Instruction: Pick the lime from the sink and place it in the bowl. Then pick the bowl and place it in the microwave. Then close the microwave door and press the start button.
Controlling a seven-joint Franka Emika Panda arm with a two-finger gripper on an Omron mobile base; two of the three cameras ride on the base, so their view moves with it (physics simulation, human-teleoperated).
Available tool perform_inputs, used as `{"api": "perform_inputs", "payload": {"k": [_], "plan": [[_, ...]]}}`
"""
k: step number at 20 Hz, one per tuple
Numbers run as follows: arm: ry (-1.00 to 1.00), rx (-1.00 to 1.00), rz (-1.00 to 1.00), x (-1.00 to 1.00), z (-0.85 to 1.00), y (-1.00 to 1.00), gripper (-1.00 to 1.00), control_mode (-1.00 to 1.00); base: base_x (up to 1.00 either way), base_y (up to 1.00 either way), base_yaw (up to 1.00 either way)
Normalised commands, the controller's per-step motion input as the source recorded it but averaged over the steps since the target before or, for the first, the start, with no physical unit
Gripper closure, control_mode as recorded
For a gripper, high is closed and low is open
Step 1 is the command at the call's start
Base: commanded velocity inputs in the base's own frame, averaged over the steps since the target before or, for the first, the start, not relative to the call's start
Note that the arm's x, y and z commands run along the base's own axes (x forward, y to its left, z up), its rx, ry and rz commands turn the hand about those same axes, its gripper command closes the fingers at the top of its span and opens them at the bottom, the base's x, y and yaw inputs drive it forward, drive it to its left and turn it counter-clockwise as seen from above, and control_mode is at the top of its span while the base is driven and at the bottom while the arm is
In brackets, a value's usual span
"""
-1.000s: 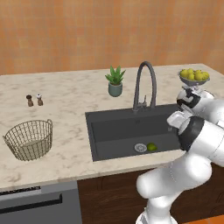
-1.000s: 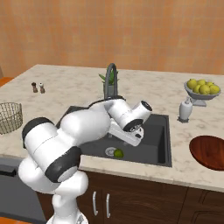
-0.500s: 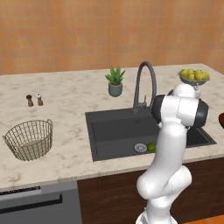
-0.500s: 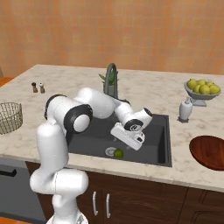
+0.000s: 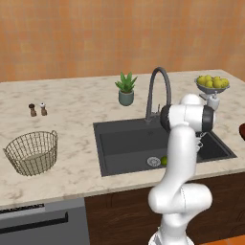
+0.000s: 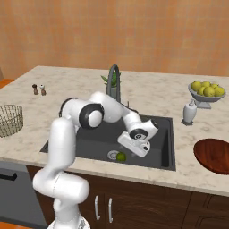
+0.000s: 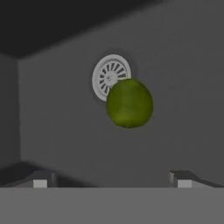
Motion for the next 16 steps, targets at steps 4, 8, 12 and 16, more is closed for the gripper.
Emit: {"api": "perform_inputs", "payload": {"k": [4,8,12,16], "plan": [[-0.08,-0.06,0.06,0.41,-0.44,0.14,-1.00,-1.00,0.00,0.00,0.00],[-0.09,-0.05,0.10,0.02,-0.49,0.35,-1.00,-1.00,0.00,0.00,0.00],[-0.10,-0.05,0.09,0.04,-0.49,0.37,-1.00,-1.00,0.00,0.00,0.00],[-0.08,-0.01,0.04,0.28,-0.12,0.00,-1.00,-1.00,0.00,0.00,0.00]]}}
